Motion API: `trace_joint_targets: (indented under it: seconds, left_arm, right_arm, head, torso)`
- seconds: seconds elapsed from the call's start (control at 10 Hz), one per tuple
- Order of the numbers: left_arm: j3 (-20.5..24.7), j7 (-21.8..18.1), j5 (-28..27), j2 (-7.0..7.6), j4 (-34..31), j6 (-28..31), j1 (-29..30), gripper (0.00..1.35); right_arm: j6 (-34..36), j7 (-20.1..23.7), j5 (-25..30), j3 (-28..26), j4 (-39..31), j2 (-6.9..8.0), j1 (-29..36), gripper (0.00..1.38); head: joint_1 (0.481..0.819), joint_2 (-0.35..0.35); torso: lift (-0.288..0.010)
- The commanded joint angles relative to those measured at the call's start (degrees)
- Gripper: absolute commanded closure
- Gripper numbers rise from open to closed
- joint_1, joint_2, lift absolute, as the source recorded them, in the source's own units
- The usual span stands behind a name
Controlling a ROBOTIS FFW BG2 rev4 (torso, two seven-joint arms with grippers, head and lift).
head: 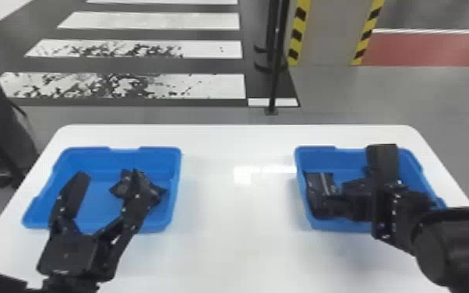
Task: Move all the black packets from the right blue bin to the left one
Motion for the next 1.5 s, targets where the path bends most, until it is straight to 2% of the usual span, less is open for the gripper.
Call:
trace_joint_targets:
  seconds: [0.0,0.6,0.9,1.1,1.4]
  left_arm:
    - [0.00,0.00,0.00,0.00,0.00,-0.18,0.00,0.18]
    - [-0.11,-0.09,0.00,-0.08,0.00,-0.61,-0.14,0.18]
    - [-0.11,-0.09,0.00,-0.17,0.14,-0.75,-0.14,0.18]
    - [-0.11,-0.09,0.00,-0.17,0.14,-0.89,-0.14,0.18]
    - [0.00,-0.09,0.12,-0.26,0.56,-0.89,-0.14,0.18]
  right_arm:
    - [0.86,-0.62,0.33,0.53,-0.15,0.09,-0.10,0.14]
    - [2.55,-1.76,0.78,2.59,4.21,0.18,-3.47,0.16]
    - [7.19,-2.38,0.67,2.82,3.37,0.18,-3.47,0.36]
    - [8.03,-3.34,-0.25,2.93,2.24,0.18,-3.19,1.08]
    - [6.06,-3.78,-3.33,2.93,1.54,0.18,-2.35,1.14]
  head:
    - [0.695,-0.006]
    - [0.695,-0.004]
    - [0.695,-0.004]
    - [0.695,-0.004]
    - [0.695,0.007]
  torso:
    - [-0.140]
    - [-0.140]
    - [-0.140]
    - [-0.140]
    - [-0.140]
